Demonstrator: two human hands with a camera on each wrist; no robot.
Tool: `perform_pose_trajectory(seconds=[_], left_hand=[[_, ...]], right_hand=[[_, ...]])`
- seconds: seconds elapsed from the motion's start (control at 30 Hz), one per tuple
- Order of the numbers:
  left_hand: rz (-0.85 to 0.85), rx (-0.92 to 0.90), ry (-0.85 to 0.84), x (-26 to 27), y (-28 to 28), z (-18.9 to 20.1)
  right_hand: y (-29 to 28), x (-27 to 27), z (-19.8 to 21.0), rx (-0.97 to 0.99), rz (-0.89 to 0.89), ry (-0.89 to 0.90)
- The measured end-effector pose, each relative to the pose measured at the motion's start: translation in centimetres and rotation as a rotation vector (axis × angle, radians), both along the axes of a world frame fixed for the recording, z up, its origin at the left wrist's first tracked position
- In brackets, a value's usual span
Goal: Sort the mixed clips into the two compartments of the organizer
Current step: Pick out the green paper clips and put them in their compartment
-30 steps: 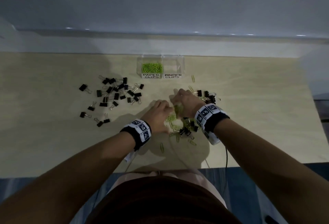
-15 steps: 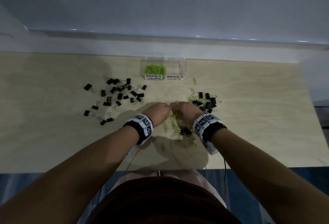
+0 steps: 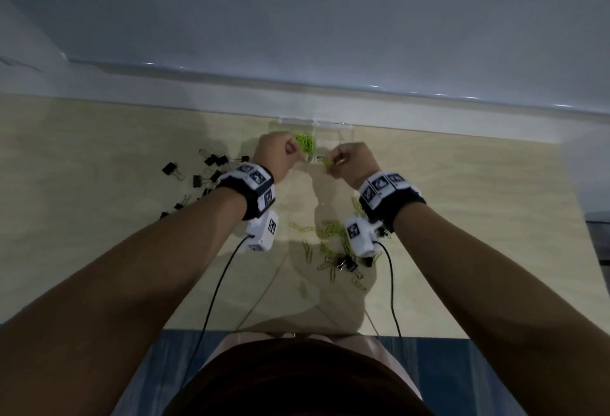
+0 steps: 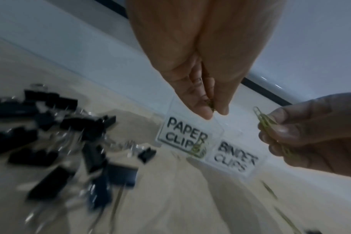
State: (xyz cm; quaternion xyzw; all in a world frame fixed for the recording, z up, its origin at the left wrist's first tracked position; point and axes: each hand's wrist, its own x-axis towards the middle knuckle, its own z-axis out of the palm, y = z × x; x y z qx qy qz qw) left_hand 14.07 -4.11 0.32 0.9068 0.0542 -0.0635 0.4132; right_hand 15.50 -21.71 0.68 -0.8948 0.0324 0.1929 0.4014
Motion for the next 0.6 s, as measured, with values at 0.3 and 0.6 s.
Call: perform_pose_trajectory(seconds=[0.3, 0.6], left_hand=[[0.075, 0.059, 0.092, 3.5, 0.4, 1.2], [-0.614, 0.194, 0.167, -8.4, -1.0, -1.5]], right_hand=[[6.6, 6.6, 2.5, -0.230, 0.069, 0.013], [-2.0, -2.8, 0.7, -0.380, 0.418, 0.076]])
